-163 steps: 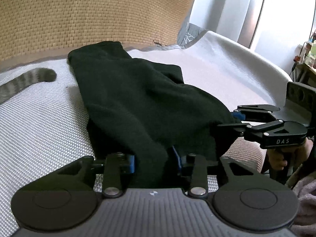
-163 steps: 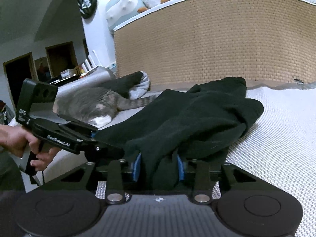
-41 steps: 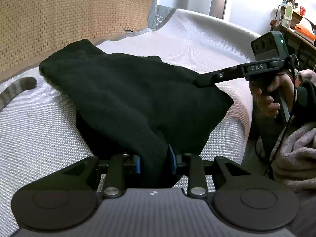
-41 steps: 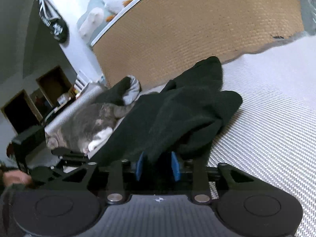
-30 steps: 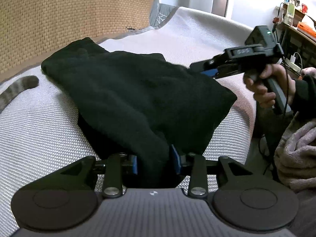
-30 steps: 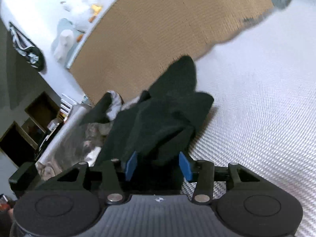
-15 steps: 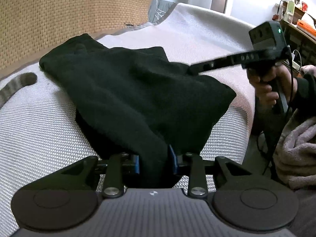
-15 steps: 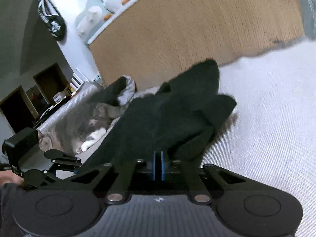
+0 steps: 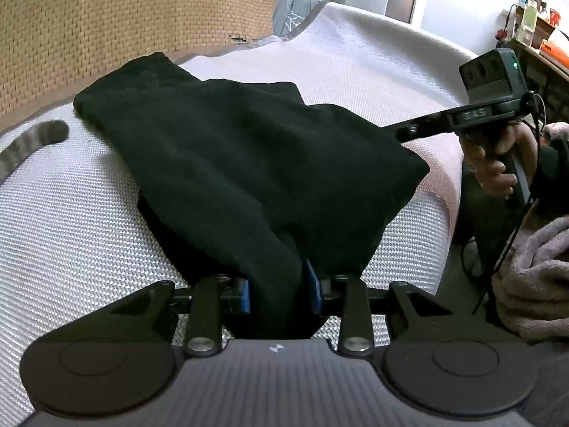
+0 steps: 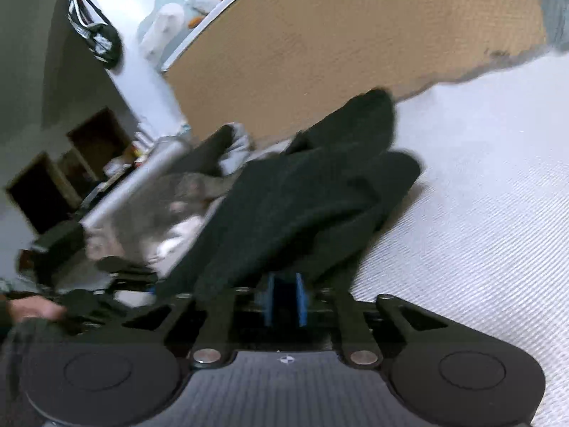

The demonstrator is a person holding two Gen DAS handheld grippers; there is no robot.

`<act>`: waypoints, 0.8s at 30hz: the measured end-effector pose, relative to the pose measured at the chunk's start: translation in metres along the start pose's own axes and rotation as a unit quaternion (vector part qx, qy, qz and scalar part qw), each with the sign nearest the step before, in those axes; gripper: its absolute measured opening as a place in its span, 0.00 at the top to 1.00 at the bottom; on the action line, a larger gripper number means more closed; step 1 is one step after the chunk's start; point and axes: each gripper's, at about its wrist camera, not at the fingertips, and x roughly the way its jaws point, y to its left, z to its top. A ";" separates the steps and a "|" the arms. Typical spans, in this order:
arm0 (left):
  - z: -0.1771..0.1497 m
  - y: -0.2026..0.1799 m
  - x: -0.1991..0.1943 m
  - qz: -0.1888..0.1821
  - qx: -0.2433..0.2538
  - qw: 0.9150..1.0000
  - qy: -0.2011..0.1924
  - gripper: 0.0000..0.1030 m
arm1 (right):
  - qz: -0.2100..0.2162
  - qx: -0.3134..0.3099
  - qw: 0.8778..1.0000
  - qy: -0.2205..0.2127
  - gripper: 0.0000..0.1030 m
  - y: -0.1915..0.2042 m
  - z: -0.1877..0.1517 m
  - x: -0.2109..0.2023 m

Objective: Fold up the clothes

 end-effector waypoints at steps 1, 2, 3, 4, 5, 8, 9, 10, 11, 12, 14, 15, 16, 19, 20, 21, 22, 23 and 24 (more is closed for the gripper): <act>0.000 0.000 0.000 0.000 -0.001 1.000 0.000 0.66 | 0.003 0.002 1.000 0.003 0.76 0.001 -0.001 0.001; 0.000 0.001 0.000 0.000 -0.001 1.000 0.001 0.66 | 0.000 0.000 1.000 0.005 0.75 0.003 -0.001 0.003; -0.001 0.001 0.001 0.000 -0.002 1.000 0.001 0.65 | -0.003 -0.004 1.000 0.008 0.75 0.004 -0.002 0.004; -0.001 0.001 0.001 0.001 -0.003 1.000 0.001 0.65 | -0.005 -0.007 1.000 0.010 0.75 0.005 -0.004 0.004; -0.001 0.001 0.001 0.001 -0.003 1.000 0.002 0.65 | -0.008 -0.008 1.000 0.009 0.75 0.006 -0.006 0.004; -0.001 0.001 0.001 0.002 -0.005 1.000 0.004 0.65 | -0.008 0.003 1.000 0.006 0.75 0.006 -0.008 0.006; -0.001 0.001 0.001 0.002 -0.005 1.000 0.005 0.64 | -0.007 0.009 1.000 0.007 0.75 0.005 -0.009 0.006; -0.001 0.001 0.001 0.003 -0.005 1.000 0.005 0.64 | -0.005 0.015 1.000 0.008 0.77 0.004 -0.009 0.006; -0.001 0.001 0.001 0.004 -0.006 1.000 0.006 0.63 | -0.003 0.021 1.000 0.009 0.81 0.003 -0.009 0.005; -0.001 0.001 0.001 0.004 -0.006 1.000 0.007 0.62 | -0.003 0.021 1.000 0.008 0.84 0.004 -0.009 0.005; -0.001 0.001 0.001 0.006 -0.006 1.000 0.008 0.62 | -0.009 0.009 1.000 0.002 0.90 0.007 -0.009 0.003; -0.001 0.001 0.001 0.007 -0.006 1.000 0.009 0.62 | -0.014 0.006 1.000 -0.002 0.92 0.008 -0.008 0.001; -0.002 0.001 0.000 0.007 -0.005 1.000 0.009 0.61 | -0.019 0.008 1.000 -0.007 0.93 0.007 -0.007 0.000; -0.002 0.001 -0.002 0.008 -0.005 1.000 0.011 0.60 | -0.035 0.020 0.999 -0.022 0.99 0.001 -0.004 -0.006; -0.002 0.001 -0.002 0.008 -0.006 1.000 0.012 0.60 | -0.039 0.027 0.999 -0.026 0.99 -0.002 -0.004 -0.008; -0.002 0.001 -0.002 0.009 -0.006 1.000 0.012 0.60 | -0.040 0.032 0.998 -0.030 0.99 -0.004 -0.004 -0.011; -0.002 0.002 -0.001 0.009 -0.007 1.000 0.011 0.59 | -0.044 0.032 0.998 -0.035 0.99 -0.005 -0.004 -0.014; -0.002 0.002 -0.001 0.009 -0.008 1.000 0.011 0.59 | -0.050 0.030 0.998 -0.038 0.99 -0.006 -0.004 -0.016; -0.002 0.002 -0.001 0.010 -0.008 1.000 0.011 0.58 | -0.053 0.029 0.997 -0.041 0.99 -0.006 -0.004 -0.018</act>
